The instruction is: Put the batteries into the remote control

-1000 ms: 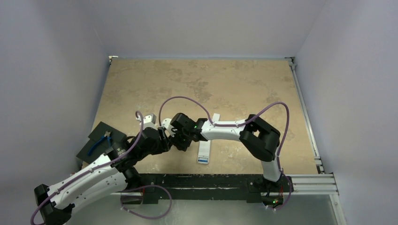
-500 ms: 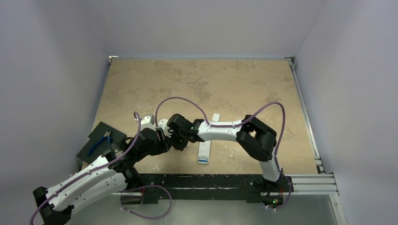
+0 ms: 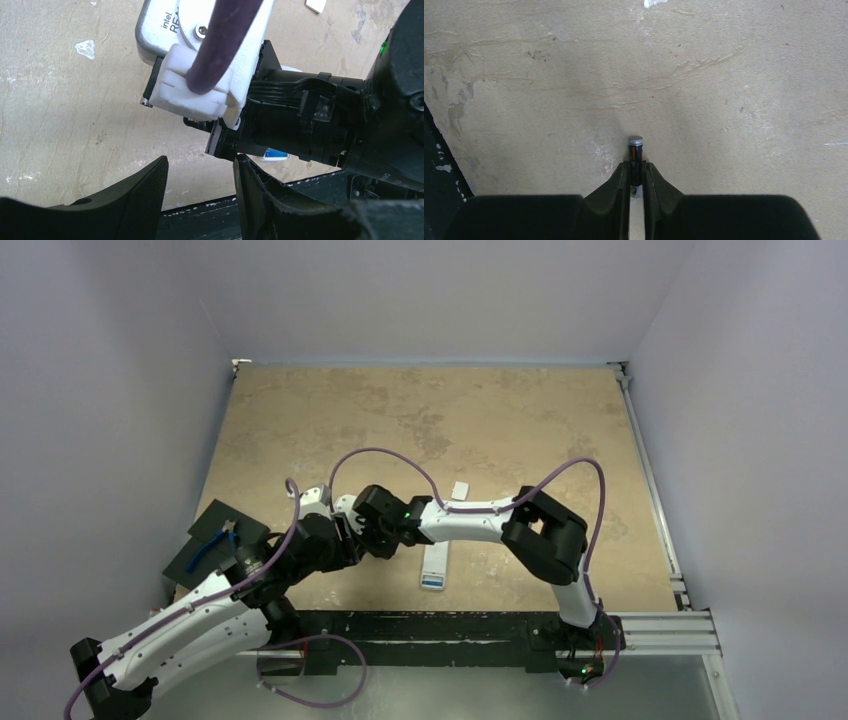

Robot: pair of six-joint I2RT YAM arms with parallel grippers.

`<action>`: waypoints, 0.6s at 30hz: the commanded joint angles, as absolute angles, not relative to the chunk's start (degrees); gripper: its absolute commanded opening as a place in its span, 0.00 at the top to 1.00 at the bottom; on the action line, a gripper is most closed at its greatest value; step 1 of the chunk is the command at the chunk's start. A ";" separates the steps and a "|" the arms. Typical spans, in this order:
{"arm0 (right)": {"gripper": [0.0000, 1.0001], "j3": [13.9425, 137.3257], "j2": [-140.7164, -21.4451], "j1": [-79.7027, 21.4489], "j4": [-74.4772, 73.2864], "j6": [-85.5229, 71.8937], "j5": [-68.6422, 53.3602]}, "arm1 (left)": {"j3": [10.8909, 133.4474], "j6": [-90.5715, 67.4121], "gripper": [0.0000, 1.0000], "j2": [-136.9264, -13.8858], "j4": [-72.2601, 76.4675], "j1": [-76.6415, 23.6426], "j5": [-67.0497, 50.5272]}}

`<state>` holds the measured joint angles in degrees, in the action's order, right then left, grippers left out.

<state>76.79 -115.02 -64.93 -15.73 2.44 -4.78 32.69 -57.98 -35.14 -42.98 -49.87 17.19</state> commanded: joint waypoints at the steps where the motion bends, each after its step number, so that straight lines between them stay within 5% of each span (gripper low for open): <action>1: 0.86 74.30 -116.59 -66.15 -19.37 1.52 -2.34 | 34.16 -58.67 0.49 -34.94 -41.84 -49.47 17.49; 5: 1.00 73.50 -115.84 -66.35 -19.47 0.46 -1.27 | 34.10 -58.73 0.49 -35.04 -41.78 -49.51 17.58; 18: 1.00 70.75 -104.77 -66.35 -20.85 -4.48 -0.98 | 34.17 -58.53 0.49 -36.00 -40.91 -49.49 17.15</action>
<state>71.55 -110.45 -65.71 -15.38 -3.16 -2.11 32.69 -58.04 -35.53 -41.58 -50.02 14.04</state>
